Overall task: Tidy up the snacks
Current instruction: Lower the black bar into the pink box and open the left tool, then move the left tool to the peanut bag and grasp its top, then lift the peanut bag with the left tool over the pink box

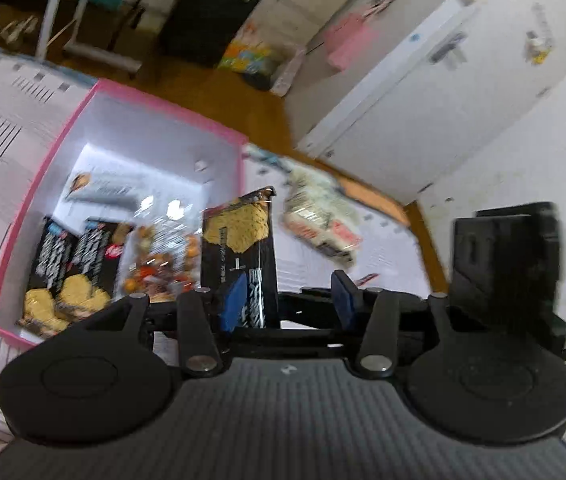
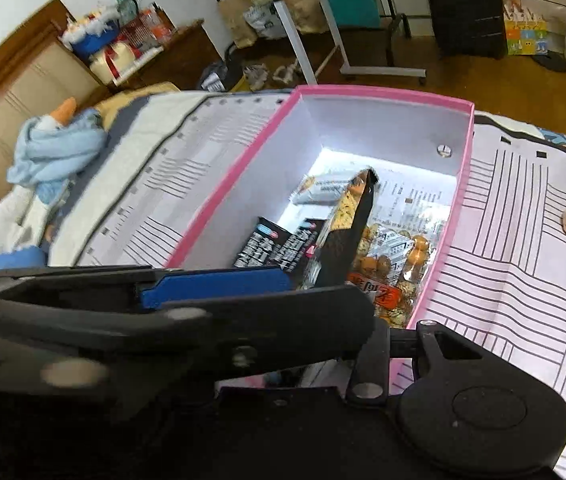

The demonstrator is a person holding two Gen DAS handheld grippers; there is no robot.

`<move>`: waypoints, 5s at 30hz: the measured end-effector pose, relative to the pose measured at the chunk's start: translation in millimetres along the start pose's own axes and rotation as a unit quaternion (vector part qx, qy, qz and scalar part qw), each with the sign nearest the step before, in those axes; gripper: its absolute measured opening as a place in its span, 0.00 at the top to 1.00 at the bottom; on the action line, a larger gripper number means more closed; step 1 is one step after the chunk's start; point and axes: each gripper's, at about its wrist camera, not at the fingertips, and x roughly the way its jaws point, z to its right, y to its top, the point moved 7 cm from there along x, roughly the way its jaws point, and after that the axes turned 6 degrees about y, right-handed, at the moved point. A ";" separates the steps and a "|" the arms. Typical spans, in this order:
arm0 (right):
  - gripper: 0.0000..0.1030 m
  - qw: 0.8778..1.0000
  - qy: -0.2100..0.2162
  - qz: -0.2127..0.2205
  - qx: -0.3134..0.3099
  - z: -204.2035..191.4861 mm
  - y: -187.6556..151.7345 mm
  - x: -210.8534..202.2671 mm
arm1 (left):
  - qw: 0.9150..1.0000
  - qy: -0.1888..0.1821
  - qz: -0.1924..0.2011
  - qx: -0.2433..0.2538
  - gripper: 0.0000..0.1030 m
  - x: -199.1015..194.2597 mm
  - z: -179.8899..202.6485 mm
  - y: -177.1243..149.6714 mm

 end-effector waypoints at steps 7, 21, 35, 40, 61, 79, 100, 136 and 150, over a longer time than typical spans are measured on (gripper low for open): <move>0.53 1.000 -0.029 0.002 -0.002 24.7 -3.4 21.9 | 0.999 0.042 -0.001 0.002 0.57 39.9 -34.9 -0.8; 0.40 0.991 -0.081 0.084 -0.066 25.8 -23.5 -128.1 | 0.995 0.052 0.037 0.074 0.53 -12.6 4.6 -8.3; 0.23 0.974 -0.169 0.132 -0.075 98.6 -67.3 -251.0 | 0.985 0.029 0.014 0.168 0.42 -27.8 130.6 -36.8; 0.23 0.967 -0.231 0.102 -0.042 153.3 -80.1 -235.7 | 0.985 0.023 -0.005 0.172 0.42 6.7 156.5 -51.1; 0.12 0.969 -0.240 -0.051 0.020 268.7 -136.1 -136.9 | 0.988 -0.034 -0.123 0.084 0.54 217.1 183.6 -123.3; 0.08 0.963 -0.262 -0.068 -0.005 287.0 -141.6 -129.1 | 0.986 -0.078 -0.131 0.065 0.69 257.6 169.9 -154.6; 0.18 0.978 -0.195 -0.059 0.048 272.5 -135.9 -122.2 | 0.980 -0.112 -0.160 0.030 0.69 254.7 170.6 -152.0; 0.16 0.988 -0.133 0.080 0.027 70.7 -106.7 -161.3 | 0.991 -0.030 -0.070 0.114 0.59 38.9 149.0 -106.0; 0.12 0.994 -0.072 0.056 -0.063 -11.7 -13.1 -87.3 | 0.998 -0.017 0.003 0.053 0.57 -26.9 47.7 -26.7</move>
